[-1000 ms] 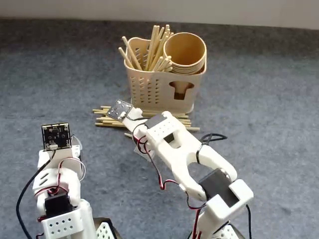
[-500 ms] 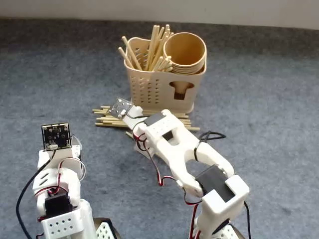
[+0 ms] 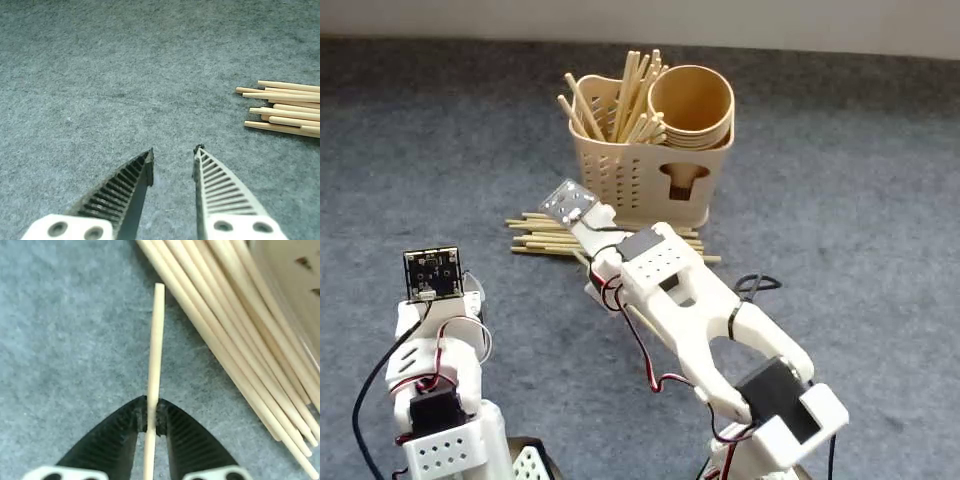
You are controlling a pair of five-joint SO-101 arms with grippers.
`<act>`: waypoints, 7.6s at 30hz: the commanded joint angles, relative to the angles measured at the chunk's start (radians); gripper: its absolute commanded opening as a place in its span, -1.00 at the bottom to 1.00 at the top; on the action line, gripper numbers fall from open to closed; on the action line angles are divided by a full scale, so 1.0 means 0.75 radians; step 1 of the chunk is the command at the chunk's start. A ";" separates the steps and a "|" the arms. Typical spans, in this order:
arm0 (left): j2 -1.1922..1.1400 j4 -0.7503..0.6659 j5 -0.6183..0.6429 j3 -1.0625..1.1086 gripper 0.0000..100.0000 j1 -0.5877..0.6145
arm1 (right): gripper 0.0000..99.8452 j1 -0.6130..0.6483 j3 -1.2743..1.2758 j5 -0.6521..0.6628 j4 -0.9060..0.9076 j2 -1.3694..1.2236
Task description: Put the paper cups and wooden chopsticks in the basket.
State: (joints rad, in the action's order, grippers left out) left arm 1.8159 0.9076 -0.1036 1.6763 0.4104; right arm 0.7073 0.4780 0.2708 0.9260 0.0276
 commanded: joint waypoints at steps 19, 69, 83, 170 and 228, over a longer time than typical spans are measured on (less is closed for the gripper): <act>0.017 0.006 0.006 0.026 -0.71 0.003 | -0.99 0.052 0.365 -0.350 -0.330 0.645; 0.017 0.006 0.006 0.026 -0.71 0.003 | -0.99 -0.269 -0.015 -0.342 -1.570 0.711; 0.017 0.006 0.006 0.026 -0.71 0.003 | -0.99 -0.304 0.060 -0.342 -1.576 0.490; 0.017 0.006 0.006 0.026 -0.71 0.003 | -0.95 -0.175 0.515 -0.241 -1.519 -0.189; 0.017 0.006 0.006 0.026 -0.71 0.003 | -0.95 -0.009 -0.351 -0.209 -1.515 -0.762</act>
State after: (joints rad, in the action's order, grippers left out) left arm 1.8174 0.9076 -0.1036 1.6763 0.4150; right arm 0.7181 0.2539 0.1005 -0.2079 -0.5984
